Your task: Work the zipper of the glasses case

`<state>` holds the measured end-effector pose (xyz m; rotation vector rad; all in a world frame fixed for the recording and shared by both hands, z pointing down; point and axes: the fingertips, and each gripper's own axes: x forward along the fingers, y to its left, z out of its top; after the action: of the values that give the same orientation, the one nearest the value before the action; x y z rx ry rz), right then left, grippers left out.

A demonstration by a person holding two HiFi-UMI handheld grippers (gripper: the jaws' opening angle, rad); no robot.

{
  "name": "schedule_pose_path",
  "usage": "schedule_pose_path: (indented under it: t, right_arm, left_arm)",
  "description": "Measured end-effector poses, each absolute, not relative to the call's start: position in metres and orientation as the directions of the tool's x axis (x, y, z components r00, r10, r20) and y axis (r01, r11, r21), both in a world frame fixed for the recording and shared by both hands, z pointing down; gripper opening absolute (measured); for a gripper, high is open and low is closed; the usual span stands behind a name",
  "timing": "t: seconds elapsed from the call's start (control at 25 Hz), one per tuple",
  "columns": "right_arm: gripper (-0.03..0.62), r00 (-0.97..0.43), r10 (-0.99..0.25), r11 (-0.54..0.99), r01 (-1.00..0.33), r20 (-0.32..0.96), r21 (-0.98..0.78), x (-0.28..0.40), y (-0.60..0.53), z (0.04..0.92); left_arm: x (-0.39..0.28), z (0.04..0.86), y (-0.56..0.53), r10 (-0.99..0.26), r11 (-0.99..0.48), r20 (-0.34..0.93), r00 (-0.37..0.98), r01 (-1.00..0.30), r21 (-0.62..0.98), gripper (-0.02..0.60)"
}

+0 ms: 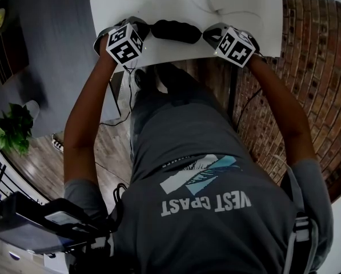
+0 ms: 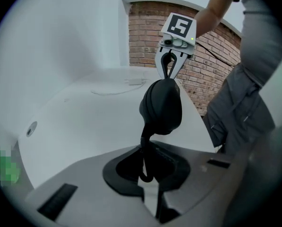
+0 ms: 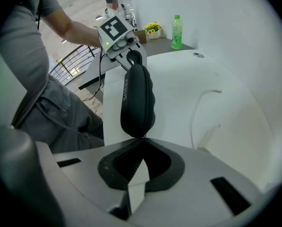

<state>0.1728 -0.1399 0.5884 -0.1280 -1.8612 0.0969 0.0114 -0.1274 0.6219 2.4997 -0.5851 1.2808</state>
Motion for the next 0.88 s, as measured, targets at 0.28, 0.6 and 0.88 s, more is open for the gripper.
schedule_pose_path:
  t: [0.28,0.6,0.88]
  right_arm:
    - [-0.005,-0.343,0.120,0.989,-0.036,0.931,-0.141,0.170,-0.139,0.589]
    - [-0.006,-0.335,0.040,0.992,-0.103,0.941,-0.079,0.165,-0.153,0.597]
    - [-0.002,-0.364,-0.005,0.989,-0.141,0.932,-0.049,0.155,-0.157,0.592]
  left_arm:
    - [0.012,0.618,-0.129,-0.319,-0.854,0.760,0.566,-0.519,0.029,0.015]
    - [-0.012,0.606,-0.134,-0.396,-0.771,0.701,0.593,-0.629,0.096,0.106]
    - [-0.036,0.594,-0.126,-0.443,-0.734,0.710,0.548,-0.677,0.065,0.106]
